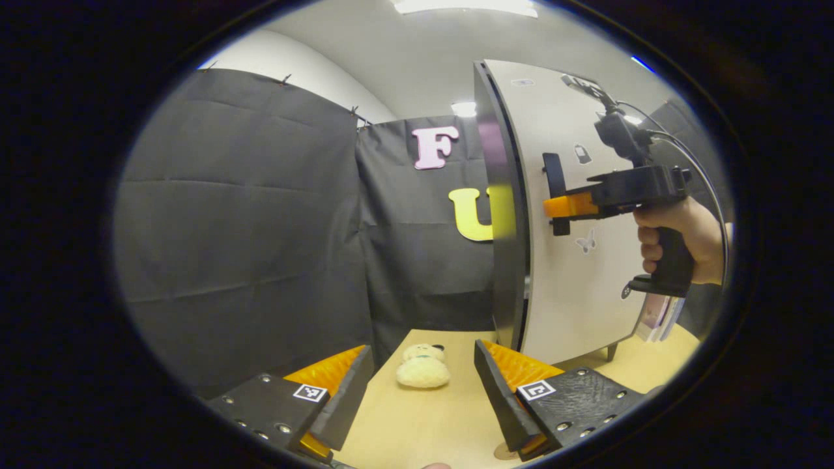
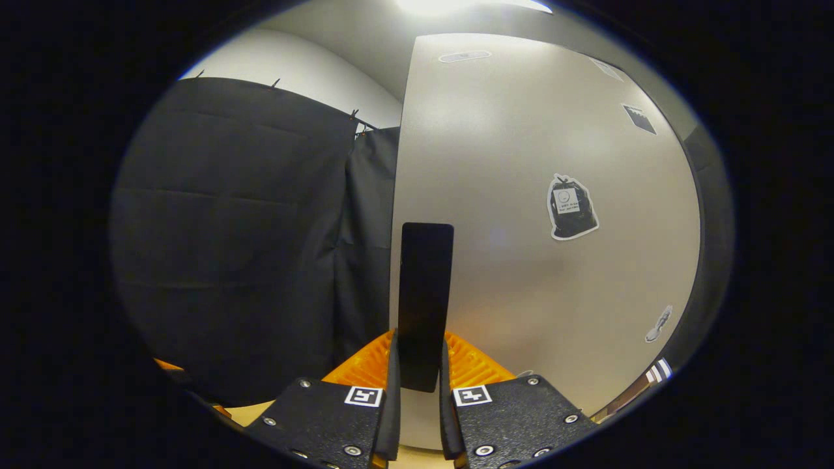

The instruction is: Open the cabinet door with the right hand, grasp the bottle in the cabinet with the left hand and place it on the coaster, then close the cabinet door with the right hand.

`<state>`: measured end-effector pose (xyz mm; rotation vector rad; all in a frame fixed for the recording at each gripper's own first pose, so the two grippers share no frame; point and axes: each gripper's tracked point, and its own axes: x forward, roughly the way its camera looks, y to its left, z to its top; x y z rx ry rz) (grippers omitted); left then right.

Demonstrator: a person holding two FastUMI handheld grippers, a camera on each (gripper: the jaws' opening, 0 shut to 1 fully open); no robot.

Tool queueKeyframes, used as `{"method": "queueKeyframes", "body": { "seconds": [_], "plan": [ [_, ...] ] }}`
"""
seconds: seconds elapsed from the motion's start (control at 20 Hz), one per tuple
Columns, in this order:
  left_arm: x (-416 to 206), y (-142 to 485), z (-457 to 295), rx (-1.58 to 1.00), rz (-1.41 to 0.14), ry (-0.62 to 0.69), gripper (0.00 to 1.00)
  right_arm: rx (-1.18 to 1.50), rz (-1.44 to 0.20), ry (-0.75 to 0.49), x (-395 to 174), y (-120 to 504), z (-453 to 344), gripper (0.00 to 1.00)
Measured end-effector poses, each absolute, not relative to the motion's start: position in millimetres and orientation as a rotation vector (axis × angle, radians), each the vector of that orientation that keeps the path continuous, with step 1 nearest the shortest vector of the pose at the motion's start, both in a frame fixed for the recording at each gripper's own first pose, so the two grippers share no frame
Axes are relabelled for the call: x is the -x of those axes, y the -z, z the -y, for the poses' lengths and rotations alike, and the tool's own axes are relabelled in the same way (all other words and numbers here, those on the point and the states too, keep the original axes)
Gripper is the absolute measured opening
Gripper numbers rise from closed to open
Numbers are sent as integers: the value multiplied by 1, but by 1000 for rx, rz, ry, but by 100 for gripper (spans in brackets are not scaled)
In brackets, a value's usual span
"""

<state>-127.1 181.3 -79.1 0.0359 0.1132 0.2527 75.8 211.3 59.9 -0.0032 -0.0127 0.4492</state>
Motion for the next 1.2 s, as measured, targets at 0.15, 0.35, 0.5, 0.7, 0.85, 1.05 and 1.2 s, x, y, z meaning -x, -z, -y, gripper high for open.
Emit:
{"method": "queueKeyframes", "body": {
  "seconds": [0.15, 0.35, 0.5, 0.7, 0.85, 1.05, 1.2],
  "plan": [
    [129, 83, -162, -19, -127, -213, 90, 4, 2, -484, -67, -60, -208, 25],
    [123, 71, -136, -9, -90, -166, 90, 23, -21, -532, -71, -57, -204, 25],
    [121, 58, -127, -25, -54, -181, 90, 26, -24, -568, -68, -54, -199, 25],
    [136, 43, -105, -33, -28, -213, 90, 13, -23, -623, -64, -53, -194, 26],
    [147, 36, -93, -45, -39, -240, 90, 9, -32, -667, -65, -51, -189, 26],
    [161, 24, -64, -49, -32, -245, 90, 3, -41, -698, -65, -48, -183, 25],
    [171, 13, -45, -46, -16, -233, 89, -7, -47, -712, -58, -50, -175, 25]
  ]
}}
